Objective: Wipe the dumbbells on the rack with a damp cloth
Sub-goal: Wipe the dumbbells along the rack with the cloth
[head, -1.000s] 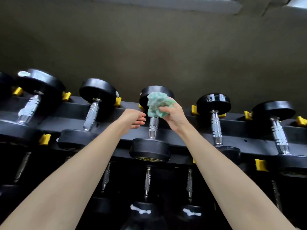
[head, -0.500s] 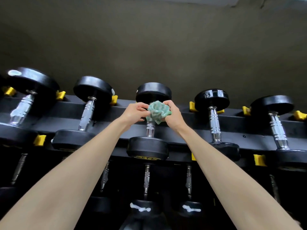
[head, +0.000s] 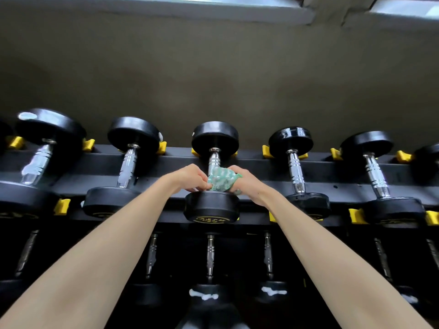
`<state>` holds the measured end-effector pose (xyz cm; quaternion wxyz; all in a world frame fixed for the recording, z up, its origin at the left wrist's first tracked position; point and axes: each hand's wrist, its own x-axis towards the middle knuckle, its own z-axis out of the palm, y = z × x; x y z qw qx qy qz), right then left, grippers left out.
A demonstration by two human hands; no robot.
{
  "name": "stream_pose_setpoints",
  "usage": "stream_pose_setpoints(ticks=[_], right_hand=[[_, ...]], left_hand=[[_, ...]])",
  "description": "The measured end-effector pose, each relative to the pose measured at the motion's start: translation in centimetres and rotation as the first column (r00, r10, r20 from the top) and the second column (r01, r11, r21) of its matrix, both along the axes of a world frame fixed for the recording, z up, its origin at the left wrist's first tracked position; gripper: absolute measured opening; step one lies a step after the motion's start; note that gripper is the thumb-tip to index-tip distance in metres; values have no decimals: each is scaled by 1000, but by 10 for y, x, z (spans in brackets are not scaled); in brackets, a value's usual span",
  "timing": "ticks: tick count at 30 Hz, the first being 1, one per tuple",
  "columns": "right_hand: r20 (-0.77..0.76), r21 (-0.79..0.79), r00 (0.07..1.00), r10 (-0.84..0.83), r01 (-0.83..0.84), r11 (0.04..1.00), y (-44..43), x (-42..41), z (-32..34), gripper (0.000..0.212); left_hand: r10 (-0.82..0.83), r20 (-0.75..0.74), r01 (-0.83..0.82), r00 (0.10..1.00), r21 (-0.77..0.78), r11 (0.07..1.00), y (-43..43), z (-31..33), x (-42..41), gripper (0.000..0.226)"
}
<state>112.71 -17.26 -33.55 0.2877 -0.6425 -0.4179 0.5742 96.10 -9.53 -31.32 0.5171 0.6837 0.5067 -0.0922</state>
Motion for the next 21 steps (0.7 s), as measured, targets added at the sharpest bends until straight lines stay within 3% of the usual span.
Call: stream_pose_setpoints(ticks=[3, 8, 11, 14, 17, 19, 21], right_hand=[[-14, -36, 1000, -3, 2, 999, 0, 3, 9, 36], [-173, -83, 982, -69, 55, 995, -2, 8, 26, 40], [-350, -77, 934, -67, 43, 996, -11, 16, 38, 41], [-445, -56, 855, -267, 272, 961, -24, 18, 39, 47], [-343, -155, 678, -650, 642, 751, -28, 14, 15, 41], [-151, -224, 603, -783, 751, 621, -34, 6, -1, 42], [-23, -256, 566, -824, 793, 553, -44, -4, -13, 47]], left_hand=[[-1, 36, 3, 999, -64, 998, 0, 6, -1, 16], [2, 106, 12, 994, -136, 991, 2, 22, -2, 15], [-39, 164, 74, 986, -209, 975, 5, 34, -3, 26], [109, 254, -56, 961, -209, 976, 3, 36, -3, 25], [260, 181, -242, 948, -117, 963, 2, 29, -7, 18], [256, 17, -253, 966, -100, 962, 0, 21, -14, 16], [246, -85, -256, 966, -151, 955, -4, 17, -20, 13]])
